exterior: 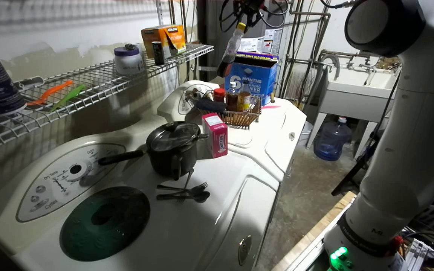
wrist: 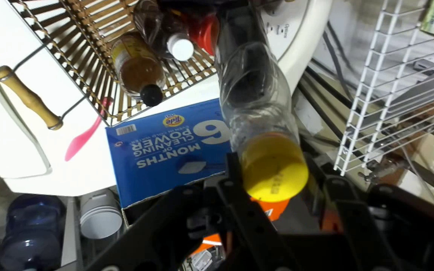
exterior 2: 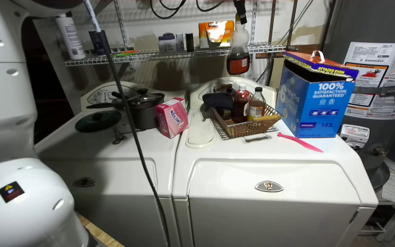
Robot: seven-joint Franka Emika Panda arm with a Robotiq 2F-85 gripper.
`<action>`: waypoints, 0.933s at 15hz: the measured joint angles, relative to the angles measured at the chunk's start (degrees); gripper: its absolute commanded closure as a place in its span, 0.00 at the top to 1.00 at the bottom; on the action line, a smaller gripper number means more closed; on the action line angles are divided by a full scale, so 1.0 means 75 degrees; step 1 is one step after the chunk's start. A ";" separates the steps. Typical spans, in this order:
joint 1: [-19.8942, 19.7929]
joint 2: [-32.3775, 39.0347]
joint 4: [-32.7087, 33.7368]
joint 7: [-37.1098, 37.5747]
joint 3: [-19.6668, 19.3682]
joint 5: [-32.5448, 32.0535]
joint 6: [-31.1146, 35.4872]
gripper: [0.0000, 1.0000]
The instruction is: Remove the bottle with the yellow lid from the basket
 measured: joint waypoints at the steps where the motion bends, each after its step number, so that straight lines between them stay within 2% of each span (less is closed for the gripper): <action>1: -0.0006 0.0027 0.0084 0.0000 0.0000 0.0062 0.0043 0.40; 4: -0.0014 0.0087 0.0170 0.0000 0.0000 0.0113 0.0045 0.40; 5: -0.0017 0.0099 0.0171 0.0000 0.0000 0.0114 0.0045 0.15; 9: 0.0010 0.0197 0.0112 0.0175 -0.0011 -0.0062 0.0031 0.15; 14: 0.0341 0.0664 0.0361 0.2403 -0.0057 -0.0887 -0.0218 0.15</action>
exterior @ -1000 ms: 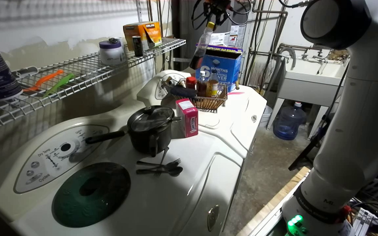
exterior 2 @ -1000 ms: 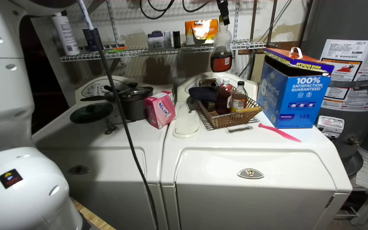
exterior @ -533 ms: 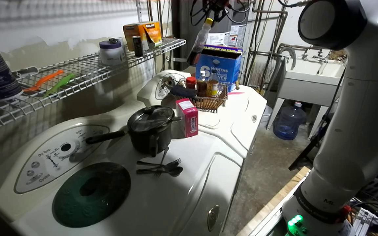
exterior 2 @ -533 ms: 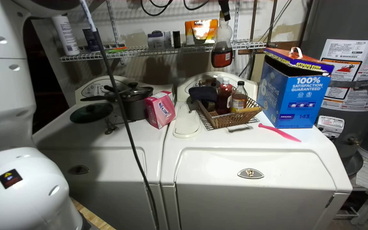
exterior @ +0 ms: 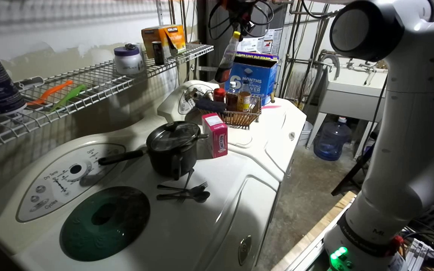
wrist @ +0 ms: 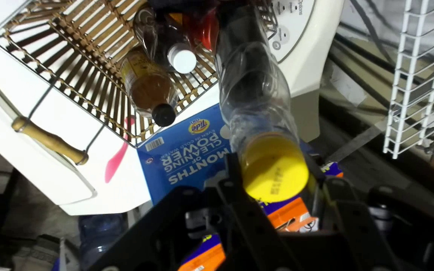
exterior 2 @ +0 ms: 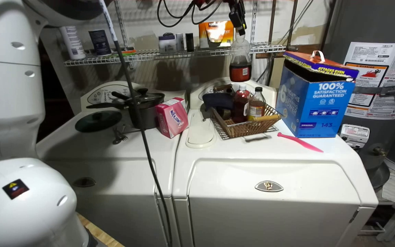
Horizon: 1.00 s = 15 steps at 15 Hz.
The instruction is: Remove the bottle with the yellow lid from the basket
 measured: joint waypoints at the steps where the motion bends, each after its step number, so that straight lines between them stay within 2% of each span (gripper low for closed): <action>1: 0.0070 0.0112 0.0156 0.0451 -0.0002 -0.0080 -0.0222 0.15; 8: 0.0014 0.1019 0.1989 0.2722 -0.0087 -0.0096 -0.2241 0.15; 15: -0.0393 0.2234 0.3548 0.4799 -0.0148 -0.0051 -0.2781 0.15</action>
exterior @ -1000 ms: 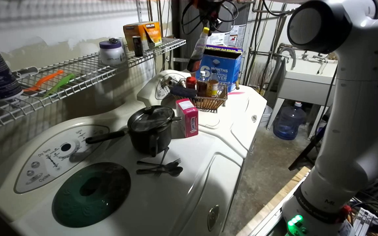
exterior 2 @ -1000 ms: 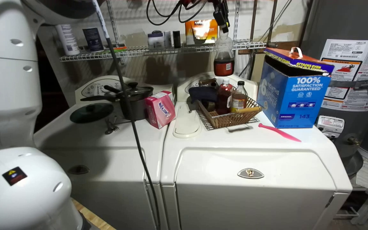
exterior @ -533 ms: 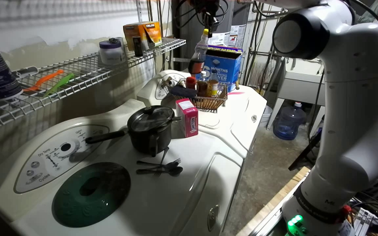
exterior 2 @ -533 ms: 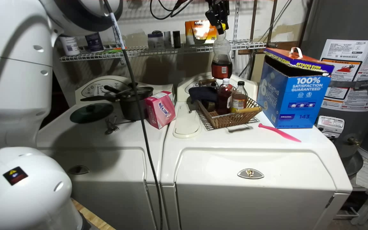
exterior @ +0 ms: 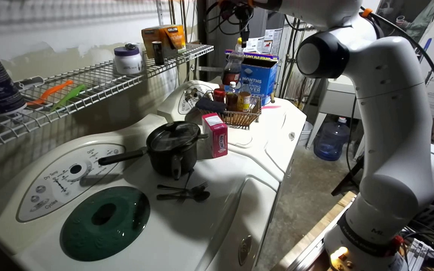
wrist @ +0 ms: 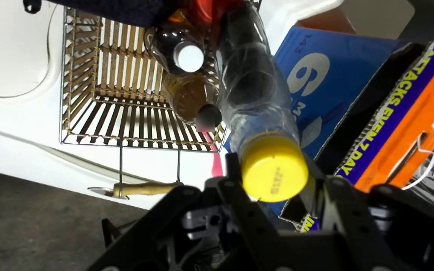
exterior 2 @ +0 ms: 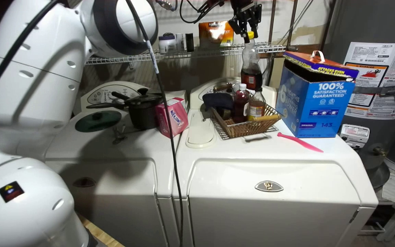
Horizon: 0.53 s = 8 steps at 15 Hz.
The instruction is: Remove the bottle with the yellow lid from the basket
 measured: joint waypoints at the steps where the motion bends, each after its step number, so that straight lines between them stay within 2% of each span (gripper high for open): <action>1: -0.0036 0.0172 0.0207 0.0304 0.0000 0.0010 0.0000 0.15; 8: -0.0183 0.1209 0.1272 0.2349 -0.0076 0.0017 0.0195 0.15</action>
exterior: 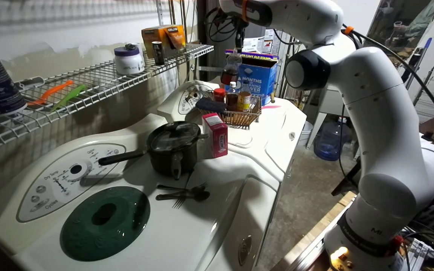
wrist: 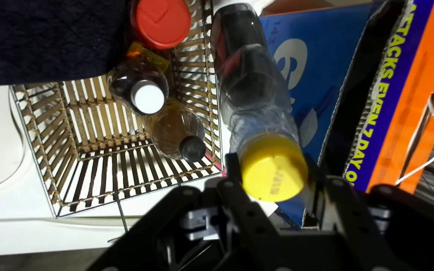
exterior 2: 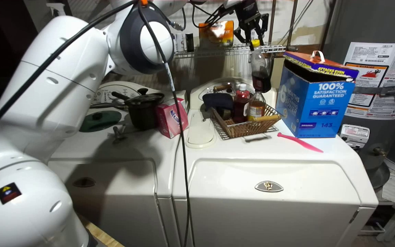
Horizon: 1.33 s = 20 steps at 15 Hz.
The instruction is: Remove the bottle with the yellow lid from the basket
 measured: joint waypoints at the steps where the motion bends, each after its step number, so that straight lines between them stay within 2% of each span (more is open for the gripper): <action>1: -0.0012 0.0112 0.0059 0.0270 -0.0036 -0.0001 0.0105 0.15; 9: -0.0031 0.0875 0.0239 0.2087 -0.0401 -0.0026 0.1194 0.15; 18: 0.0023 0.1298 0.0258 0.2265 -0.0467 -0.0027 0.1290 0.15; 19: 0.0019 0.1338 0.0258 0.2265 -0.0468 -0.0027 0.1289 0.37; 20: 0.0016 0.1375 0.0258 0.2264 -0.0469 -0.0027 0.1284 0.51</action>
